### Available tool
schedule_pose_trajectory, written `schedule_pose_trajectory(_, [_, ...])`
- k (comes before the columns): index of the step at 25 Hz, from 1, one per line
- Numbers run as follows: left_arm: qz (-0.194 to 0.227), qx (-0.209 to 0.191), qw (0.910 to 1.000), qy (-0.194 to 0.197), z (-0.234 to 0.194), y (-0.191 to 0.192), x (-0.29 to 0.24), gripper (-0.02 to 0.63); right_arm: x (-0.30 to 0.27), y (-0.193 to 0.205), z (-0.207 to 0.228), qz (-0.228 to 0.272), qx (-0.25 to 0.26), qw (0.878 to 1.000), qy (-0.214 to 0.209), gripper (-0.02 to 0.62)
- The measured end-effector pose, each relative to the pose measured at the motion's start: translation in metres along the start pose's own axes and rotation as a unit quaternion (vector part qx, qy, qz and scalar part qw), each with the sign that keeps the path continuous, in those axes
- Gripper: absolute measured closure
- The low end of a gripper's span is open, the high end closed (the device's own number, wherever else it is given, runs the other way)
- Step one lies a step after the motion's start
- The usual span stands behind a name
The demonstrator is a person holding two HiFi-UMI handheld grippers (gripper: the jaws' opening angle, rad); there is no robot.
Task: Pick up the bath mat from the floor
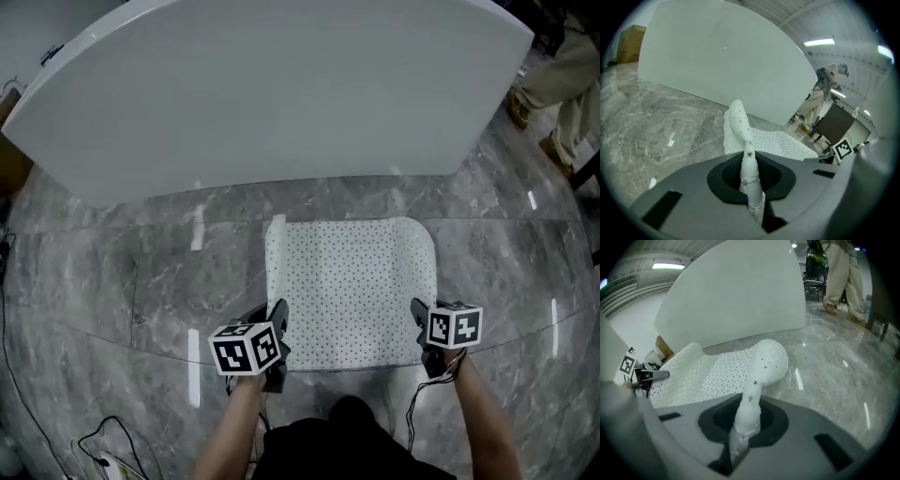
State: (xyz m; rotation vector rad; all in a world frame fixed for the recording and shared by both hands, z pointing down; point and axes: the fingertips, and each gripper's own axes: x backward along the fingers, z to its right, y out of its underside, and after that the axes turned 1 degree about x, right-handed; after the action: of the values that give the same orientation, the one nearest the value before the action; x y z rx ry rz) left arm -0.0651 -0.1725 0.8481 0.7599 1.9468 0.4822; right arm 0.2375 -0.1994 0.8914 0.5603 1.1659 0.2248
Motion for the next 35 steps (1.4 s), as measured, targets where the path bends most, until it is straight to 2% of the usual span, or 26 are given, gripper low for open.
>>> schedule_pose_trajectory(6, [0.014, 0.017, 0.9997, -0.014, -0.008, -0.014, 0.016, 0.583, 0.021, -0.014, -0.027, 0.02, -0.016, 0.999, -0.02, 0.563])
schedule_pose_trajectory(11, [0.022, 0.016, 0.9995, -0.016, -0.002, -0.027, 0.027, 0.584, 0.038, -0.031, -0.042, 0.012, -0.002, 1.0, -0.019, 0.565])
schedule_pose_trajectory(24, [0.058, 0.028, 0.9976, -0.028, 0.012, -0.064, 0.068, 0.586, 0.072, -0.087, -0.085, 0.019, 0.028, 0.998, -0.061, 0.565])
schedule_pose_trajectory(30, [0.067, 0.053, 0.9954, -0.043, 0.022, -0.087, 0.11, 0.586, 0.1, -0.115, -0.116, 0.009, 0.028, 0.997, -0.067, 0.565])
schedule_pose_trajectory(35, [0.053, 0.073, 0.9936, -0.067, 0.043, -0.11, 0.168, 0.586, 0.145, -0.138, -0.154, -0.022, 0.031, 0.996, -0.08, 0.565])
